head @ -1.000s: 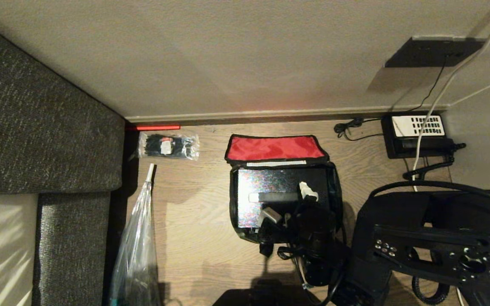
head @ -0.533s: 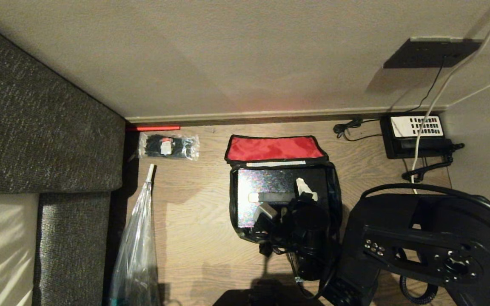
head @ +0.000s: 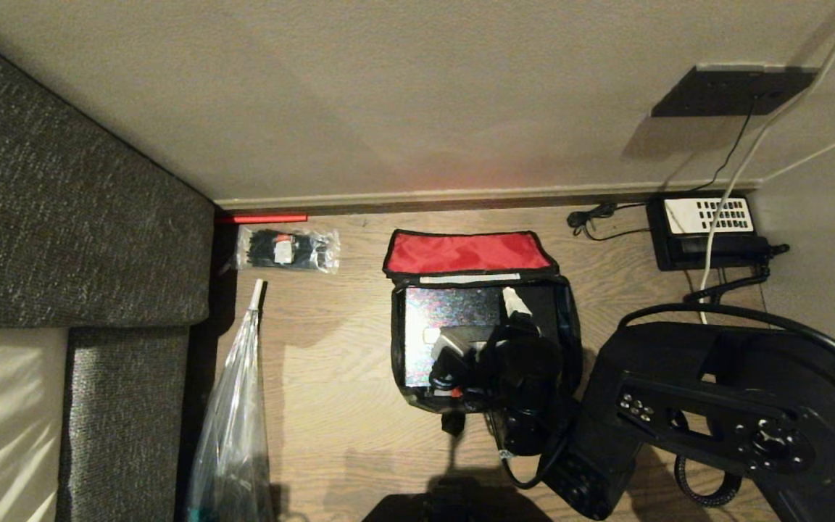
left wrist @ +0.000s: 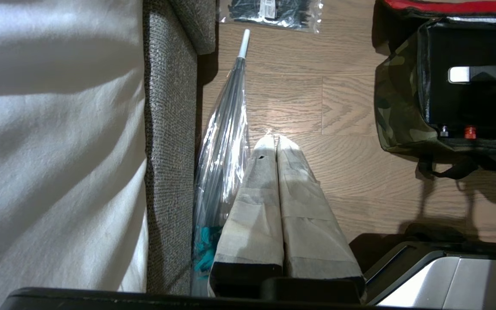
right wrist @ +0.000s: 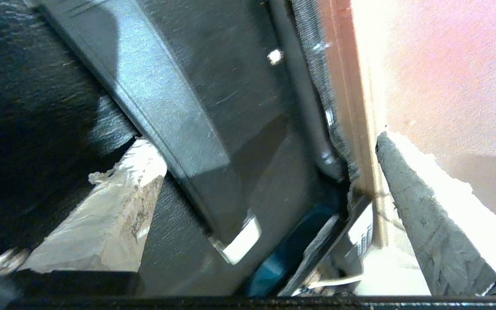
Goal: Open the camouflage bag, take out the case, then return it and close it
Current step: Grip the handle
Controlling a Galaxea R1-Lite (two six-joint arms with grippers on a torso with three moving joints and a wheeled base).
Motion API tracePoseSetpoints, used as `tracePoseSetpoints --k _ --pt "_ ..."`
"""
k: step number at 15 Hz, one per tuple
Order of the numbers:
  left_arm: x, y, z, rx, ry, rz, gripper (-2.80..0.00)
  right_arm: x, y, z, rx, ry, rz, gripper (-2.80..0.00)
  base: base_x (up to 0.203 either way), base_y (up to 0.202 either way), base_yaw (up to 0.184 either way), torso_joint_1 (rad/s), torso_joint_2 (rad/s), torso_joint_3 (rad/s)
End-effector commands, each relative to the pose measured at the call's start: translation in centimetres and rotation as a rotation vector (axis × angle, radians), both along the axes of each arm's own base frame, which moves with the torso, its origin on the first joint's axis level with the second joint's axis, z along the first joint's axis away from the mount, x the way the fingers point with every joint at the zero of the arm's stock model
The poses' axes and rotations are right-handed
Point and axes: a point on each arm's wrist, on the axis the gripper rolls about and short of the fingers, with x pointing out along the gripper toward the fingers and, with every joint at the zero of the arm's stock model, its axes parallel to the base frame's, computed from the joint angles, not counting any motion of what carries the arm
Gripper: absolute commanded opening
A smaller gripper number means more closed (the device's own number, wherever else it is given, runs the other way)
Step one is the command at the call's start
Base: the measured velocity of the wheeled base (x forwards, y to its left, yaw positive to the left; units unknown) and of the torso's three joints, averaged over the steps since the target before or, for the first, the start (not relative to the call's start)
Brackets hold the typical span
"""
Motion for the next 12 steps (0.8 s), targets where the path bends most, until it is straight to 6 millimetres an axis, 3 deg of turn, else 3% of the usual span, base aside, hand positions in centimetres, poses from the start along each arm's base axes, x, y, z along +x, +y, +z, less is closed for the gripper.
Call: tracePoseSetpoints --k 1,4,6,8,12 --pt "0.0 0.0 -0.1 0.0 0.002 0.001 -2.8 1.7 -0.9 -1.9 -0.021 0.012 -0.048 0.0 0.0 0.0 0.0 0.0 0.0 0.0" --pt "0.0 0.0 -0.1 0.0 0.002 0.001 -2.8 0.4 -1.0 -1.1 -0.049 0.028 -0.026 0.0 0.0 0.0 0.0 0.0 0.0 0.0" --pt "0.0 0.0 -0.1 0.0 0.002 0.001 -2.8 -0.1 -1.4 -1.6 -0.074 0.055 -0.012 0.0 0.0 0.0 0.0 0.0 0.0 0.0" --pt "0.0 0.0 -0.1 0.0 0.002 0.001 -2.8 0.9 -1.0 -0.3 -0.028 0.004 -0.021 0.0 0.0 0.0 0.0 0.0 0.0 0.0" --pt "0.0 0.0 -0.1 0.0 0.002 0.001 -2.8 1.7 -0.3 -0.4 0.013 -0.026 -0.076 0.0 0.0 0.0 0.0 0.0 0.0 0.0"
